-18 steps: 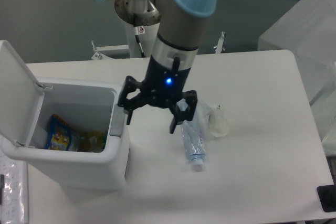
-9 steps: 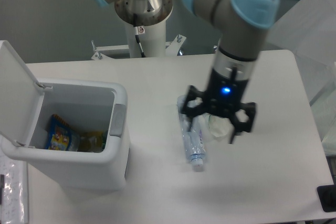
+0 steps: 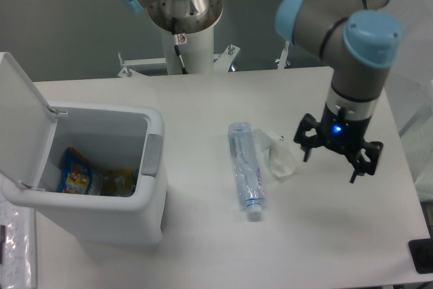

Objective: Open the trash can

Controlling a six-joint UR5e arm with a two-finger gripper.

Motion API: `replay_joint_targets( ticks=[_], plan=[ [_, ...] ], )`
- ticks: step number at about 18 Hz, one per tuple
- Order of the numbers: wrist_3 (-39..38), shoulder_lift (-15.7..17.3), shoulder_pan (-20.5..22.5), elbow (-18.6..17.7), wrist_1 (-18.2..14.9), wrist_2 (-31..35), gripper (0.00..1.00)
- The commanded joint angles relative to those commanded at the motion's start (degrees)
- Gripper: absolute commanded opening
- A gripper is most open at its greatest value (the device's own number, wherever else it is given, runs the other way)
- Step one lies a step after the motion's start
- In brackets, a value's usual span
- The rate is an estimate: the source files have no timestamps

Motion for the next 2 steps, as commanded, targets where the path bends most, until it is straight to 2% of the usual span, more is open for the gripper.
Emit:
replay_joint_targets(
  ticks=[2],
  plan=[
    [2.8, -1.1, 0.0, 0.5, -0.1, 0.9, 1.00]
  ],
)
